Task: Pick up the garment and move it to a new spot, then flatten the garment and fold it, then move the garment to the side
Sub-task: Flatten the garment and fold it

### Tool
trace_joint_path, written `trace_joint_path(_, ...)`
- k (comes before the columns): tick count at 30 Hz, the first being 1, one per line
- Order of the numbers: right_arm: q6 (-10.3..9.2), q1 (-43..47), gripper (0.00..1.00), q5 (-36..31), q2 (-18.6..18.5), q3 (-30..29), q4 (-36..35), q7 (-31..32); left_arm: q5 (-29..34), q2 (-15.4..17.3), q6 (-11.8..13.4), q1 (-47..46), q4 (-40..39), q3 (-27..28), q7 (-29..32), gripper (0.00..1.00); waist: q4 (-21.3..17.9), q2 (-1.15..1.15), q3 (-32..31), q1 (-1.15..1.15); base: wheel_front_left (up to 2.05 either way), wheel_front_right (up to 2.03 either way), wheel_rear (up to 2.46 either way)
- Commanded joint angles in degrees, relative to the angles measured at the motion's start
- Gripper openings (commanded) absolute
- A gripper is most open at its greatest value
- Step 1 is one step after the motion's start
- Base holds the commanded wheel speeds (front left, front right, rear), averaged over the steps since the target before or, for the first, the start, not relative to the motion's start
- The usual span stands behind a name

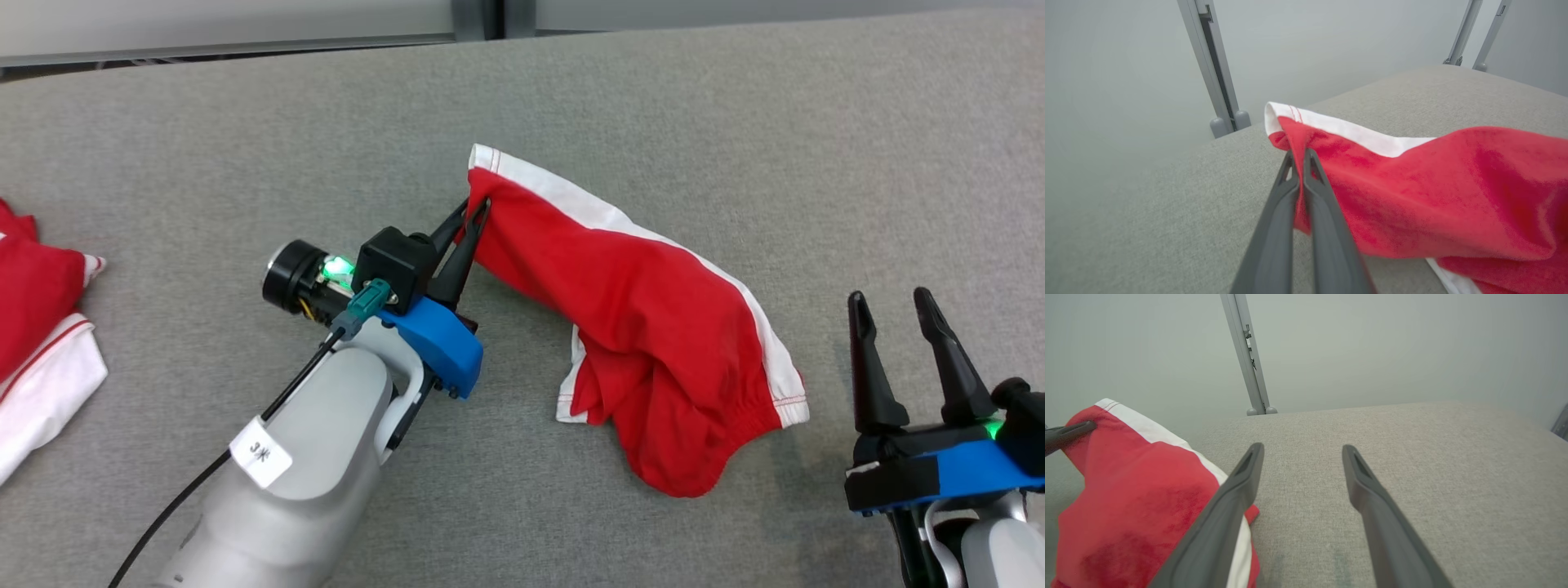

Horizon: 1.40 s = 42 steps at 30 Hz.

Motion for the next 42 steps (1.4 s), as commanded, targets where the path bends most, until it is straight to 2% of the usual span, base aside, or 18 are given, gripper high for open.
trace_joint_path(1, 0.01, 1.01, 1.00, 0.15, -0.03, -0.62, 0.15, -0.05, 1.34, 0.87, 1.16, -0.23, -2.62, -0.20, -1.36, 0.00, 0.59, -0.01, -0.74, 0.00, 0.00, 0.00, 0.00)
trace_joint_path(7, 0.01, 2.81, 1.00, -0.12, 0.57, -1.73, -0.24, 0.65, 3.35, 5.43, 5.17, 7.27, -14.20, 0.25, -2.45, 0.00, 2.59, -0.01, -3.61, 0.00, 0.00, 0.00, 0.00)
trace_joint_path(13, 0.01, 4.41, 1.00, -0.35, 0.87, -2.03, -0.98, 1.39, 0.08, 11.07, 10.47, 21.13, -24.64, 3.01, 1.56, 0.00, 3.85, -0.01, -5.21, 0.00, 0.00, 0.00, 0.00)
trace_joint_path(17, 0.01, 5.34, 1.00, -0.43, 0.92, -2.44, -1.74, 1.88, -3.17, 12.32, 12.91, 29.59, -27.33, 4.22, 3.34, 0.00, 4.76, -0.01, -5.50, 0.00, 0.00, 0.00, 0.00)
trace_joint_path(20, 0.01, 5.90, 1.00, -0.72, 1.02, -2.66, -2.21, 2.45, -5.13, 11.67, 12.99, 32.41, -26.45, 4.68, 2.43, 0.00, 5.49, -0.01, -5.56, 0.00, 0.00, 0.00, 0.00)
trace_joint_path(25, 0.01, 6.94, 1.00, -1.20, 1.27, -2.32, -2.91, 3.14, -7.68, 9.21, 10.90, 32.99, -21.57, 4.87, -0.23, 0.00, 5.71, -0.01, -6.19, 0.00, 0.00, 0.00, 0.00)
trace_joint_path(26, 0.01, 7.04, 1.00, -1.53, 1.23, -2.36, -3.15, 3.23, -8.28, 8.45, 10.56, 32.76, -20.88, 5.29, -0.87, 0.22, 5.68, -0.01, -6.31, 0.00, 0.00, 0.00, 0.00)
trace_joint_path(27, 0.01, 7.04, 1.00, -1.55, 1.23, -2.41, -3.32, 3.39, -8.49, 7.86, 10.16, 32.39, -20.14, 5.58, -1.45, 1.00, 5.65, -0.01, -6.47, 0.00, 0.00, 0.00, 0.00)
trace_joint_path(31, 0.01, 7.45, 1.00, -2.30, 1.28, -2.87, -4.55, 3.96, -9.02, 6.07, 10.00, 31.76, -19.21, 8.34, -2.74, 1.00, 5.57, -0.01, -7.05, 0.00, 0.00, 0.00, 0.00)
trace_joint_path(34, 0.01, 7.68, 1.00, -3.30, 1.37, -3.38, -6.10, 4.54, -6.55, 5.37, 10.97, 31.47, -24.50, 14.30, -2.88, 1.00, 5.57, -0.01, -7.51, 0.00, 0.00, 0.00, 0.00)
trace_joint_path(35, 0.01, 7.68, 1.00, -3.30, 1.37, -3.38, -6.10, 4.54, -6.55, 5.37, 10.97, 31.47, -24.50, 14.30, -2.88, 1.00, 5.57, -0.01, -7.51, 0.00, 0.00, 0.00, 0.00)
trace_joint_path(39, 0.01, 7.83, 1.00, -4.15, 1.19, -3.20, -7.85, 6.11, -3.16, 6.81, 10.82, 32.45, -30.32, 20.74, -2.90, 1.00, 5.22, -0.01, -8.47, 0.00, 0.00, 0.00, 0.00)
trace_joint_path(42, 0.01, 8.03, 1.00, -4.43, 1.09, -2.91, -8.31, 6.68, -2.41, 7.77, 10.49, 32.90, -31.11, 21.93, -2.90, 1.00, 5.00, -0.01, -8.98, 0.00, 0.00, 0.00, 0.00)
